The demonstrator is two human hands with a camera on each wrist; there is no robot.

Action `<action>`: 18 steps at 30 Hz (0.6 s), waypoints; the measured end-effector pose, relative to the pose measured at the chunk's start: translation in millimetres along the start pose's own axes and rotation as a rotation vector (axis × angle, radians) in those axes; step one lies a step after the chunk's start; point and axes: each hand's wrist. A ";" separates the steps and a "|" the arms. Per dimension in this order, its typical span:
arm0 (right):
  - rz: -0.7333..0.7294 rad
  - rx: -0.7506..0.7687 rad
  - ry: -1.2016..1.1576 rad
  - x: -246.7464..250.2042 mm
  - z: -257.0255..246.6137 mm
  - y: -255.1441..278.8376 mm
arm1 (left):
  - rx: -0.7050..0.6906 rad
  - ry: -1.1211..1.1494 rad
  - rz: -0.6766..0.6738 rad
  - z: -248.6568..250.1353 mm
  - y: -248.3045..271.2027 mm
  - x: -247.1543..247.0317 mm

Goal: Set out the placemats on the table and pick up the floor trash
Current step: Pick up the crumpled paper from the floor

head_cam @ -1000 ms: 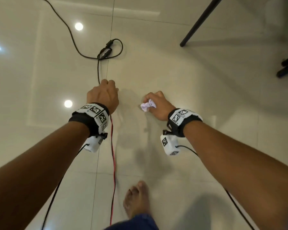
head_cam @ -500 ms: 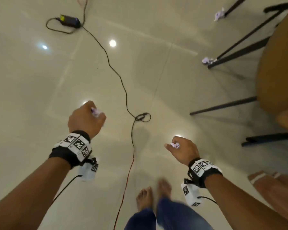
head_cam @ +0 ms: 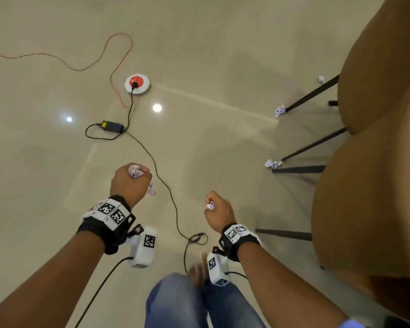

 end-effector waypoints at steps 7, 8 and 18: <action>0.015 -0.123 0.006 77.9 -65.2 -54.4 | 0.101 0.169 -0.169 91.5 -71.1 -11.7; 0.007 -0.152 0.024 91.8 -72.4 -66.9 | 0.106 0.204 -0.215 105.1 -86.5 -14.3; 0.181 -0.396 0.086 209.6 -140.1 -160.7 | -0.083 -0.002 -0.356 230.5 -216.9 -13.0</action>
Point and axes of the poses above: each hand's wrist, its own y-axis away from the middle knuckle, its own x-axis out of the back of the hand, z = x × y, and after that the axes turned 4 degrees about -x, right-handed
